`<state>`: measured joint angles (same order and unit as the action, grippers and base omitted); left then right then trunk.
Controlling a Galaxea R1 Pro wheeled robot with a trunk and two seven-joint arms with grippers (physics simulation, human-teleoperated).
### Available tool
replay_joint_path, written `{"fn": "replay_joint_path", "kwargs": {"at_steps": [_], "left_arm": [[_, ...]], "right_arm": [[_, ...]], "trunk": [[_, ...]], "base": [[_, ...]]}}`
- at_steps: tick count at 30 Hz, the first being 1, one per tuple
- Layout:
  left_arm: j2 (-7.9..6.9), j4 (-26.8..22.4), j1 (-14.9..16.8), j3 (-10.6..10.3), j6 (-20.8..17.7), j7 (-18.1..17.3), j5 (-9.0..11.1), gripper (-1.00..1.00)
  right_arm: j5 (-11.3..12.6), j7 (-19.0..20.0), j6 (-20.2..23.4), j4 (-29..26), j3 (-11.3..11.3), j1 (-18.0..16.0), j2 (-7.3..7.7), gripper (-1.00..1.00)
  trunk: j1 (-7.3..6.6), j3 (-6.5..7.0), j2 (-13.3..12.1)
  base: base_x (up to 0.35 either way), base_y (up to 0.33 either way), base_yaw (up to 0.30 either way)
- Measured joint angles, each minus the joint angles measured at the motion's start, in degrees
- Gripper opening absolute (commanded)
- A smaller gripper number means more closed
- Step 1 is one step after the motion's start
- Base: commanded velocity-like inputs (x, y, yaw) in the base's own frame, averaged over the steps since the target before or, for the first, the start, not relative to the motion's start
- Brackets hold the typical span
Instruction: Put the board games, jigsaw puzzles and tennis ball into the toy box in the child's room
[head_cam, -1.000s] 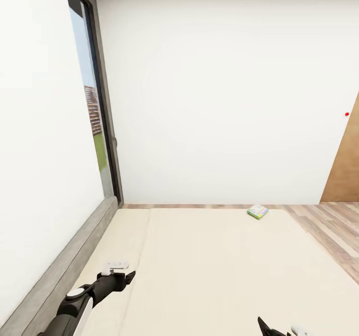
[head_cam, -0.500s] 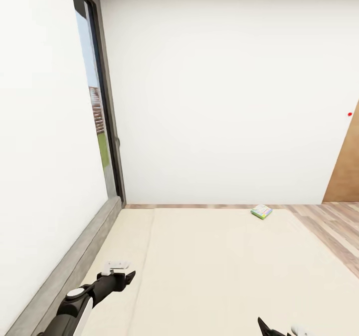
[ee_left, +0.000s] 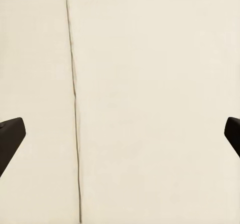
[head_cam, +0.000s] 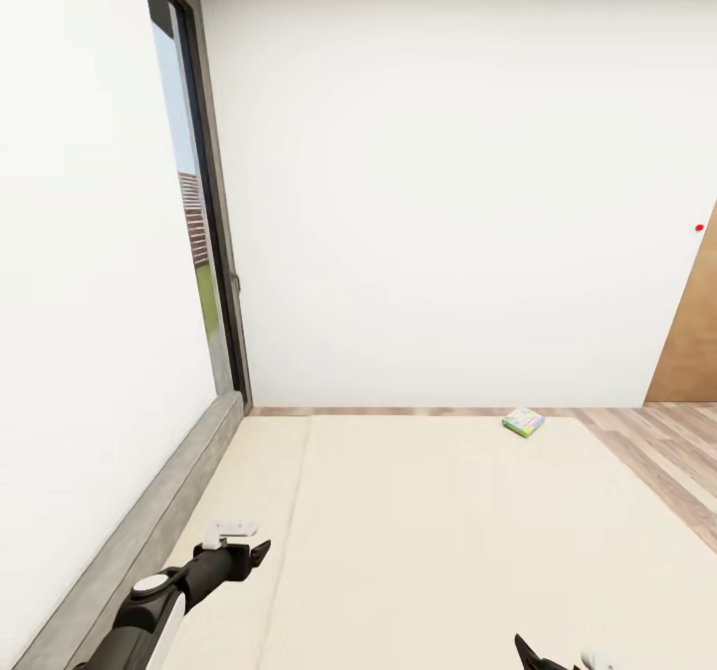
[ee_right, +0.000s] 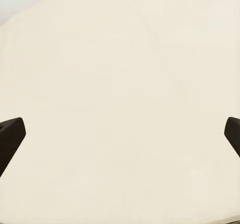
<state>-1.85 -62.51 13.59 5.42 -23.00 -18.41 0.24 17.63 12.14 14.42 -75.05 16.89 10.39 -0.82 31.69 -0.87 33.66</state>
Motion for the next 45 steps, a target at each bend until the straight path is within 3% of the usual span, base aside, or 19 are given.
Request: {"fn": "replay_joint_path", "kwargs": {"at_steps": [34,41,45], "left_arm": [[0.08,0.0,0.0,0.0,0.0,0.0,0.0,1.00],[0.10,0.0,0.0,0.0,0.0,0.0,0.0,1.00],[0.19,0.0,0.0,0.0,0.0,0.1,0.0,1.00]], "right_arm": [[0.1,0.1,0.0,-0.7,0.0,0.0,0.00,1.00],[0.0,0.2,0.8,-8.2,-3.3,0.1,0.00,1.00],[0.1,-1.2,4.1,-12.0,-5.7,0.0,-0.05,1.00]], "trunk": [[0.00,0.00,0.0],[0.00,0.00,0.0],[0.00,0.00,0.0]], "base": [[0.000,0.000,0.000],[0.000,0.000,0.000],[0.000,0.000,0.000]]}}
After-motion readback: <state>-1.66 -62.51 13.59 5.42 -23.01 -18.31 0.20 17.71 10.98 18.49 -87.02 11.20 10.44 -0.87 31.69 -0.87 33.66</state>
